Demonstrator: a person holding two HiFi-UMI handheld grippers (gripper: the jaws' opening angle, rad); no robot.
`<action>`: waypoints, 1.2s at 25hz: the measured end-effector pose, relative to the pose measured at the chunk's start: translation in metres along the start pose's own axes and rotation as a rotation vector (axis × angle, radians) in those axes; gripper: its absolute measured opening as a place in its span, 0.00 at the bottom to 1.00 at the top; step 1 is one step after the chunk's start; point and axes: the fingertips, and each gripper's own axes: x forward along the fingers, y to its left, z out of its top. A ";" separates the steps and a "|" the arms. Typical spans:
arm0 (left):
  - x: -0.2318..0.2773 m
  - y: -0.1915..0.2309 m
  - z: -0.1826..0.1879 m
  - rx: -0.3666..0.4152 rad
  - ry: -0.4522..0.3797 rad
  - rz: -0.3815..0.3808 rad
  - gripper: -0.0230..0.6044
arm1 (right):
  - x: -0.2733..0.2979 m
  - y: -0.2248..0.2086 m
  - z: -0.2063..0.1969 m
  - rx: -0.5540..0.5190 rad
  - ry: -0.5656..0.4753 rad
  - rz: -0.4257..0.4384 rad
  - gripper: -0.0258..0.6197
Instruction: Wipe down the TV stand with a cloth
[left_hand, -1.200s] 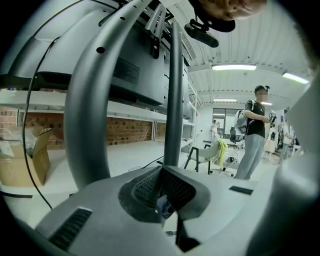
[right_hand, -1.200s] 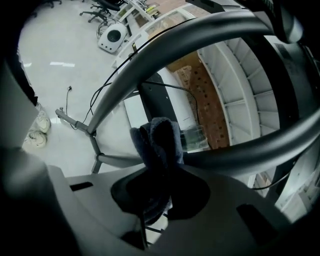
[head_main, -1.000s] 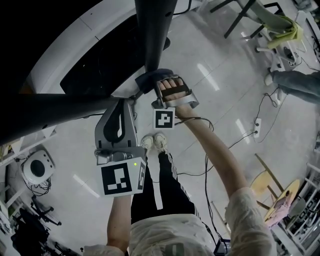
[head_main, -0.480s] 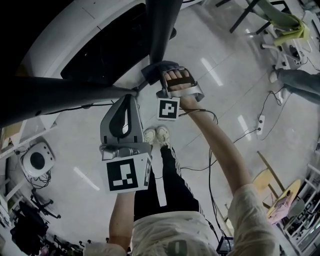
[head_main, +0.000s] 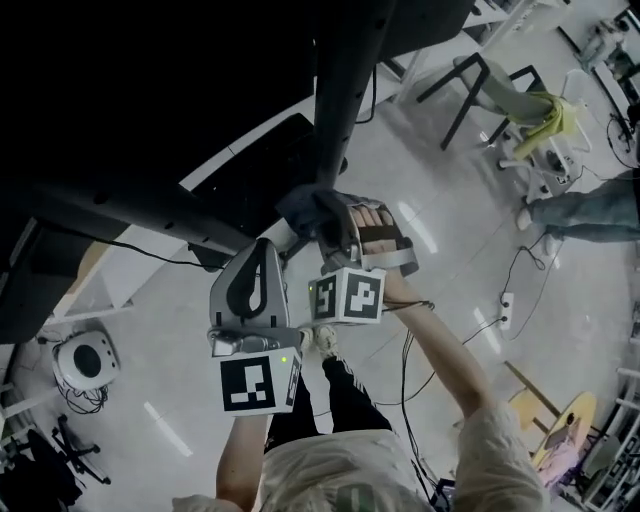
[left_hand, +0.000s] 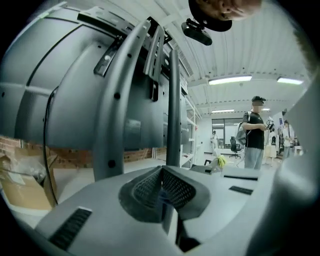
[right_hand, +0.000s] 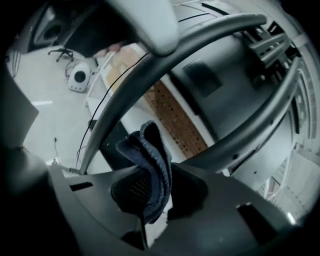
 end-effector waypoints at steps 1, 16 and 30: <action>-0.008 0.002 0.021 0.013 -0.023 0.002 0.06 | -0.017 -0.022 0.016 0.068 -0.023 -0.033 0.13; -0.117 -0.003 0.192 0.086 -0.367 0.026 0.06 | -0.256 -0.171 0.134 0.843 -0.467 -0.471 0.13; -0.119 -0.008 0.206 0.102 -0.424 -0.039 0.06 | -0.268 -0.165 0.145 0.857 -0.493 -0.434 0.13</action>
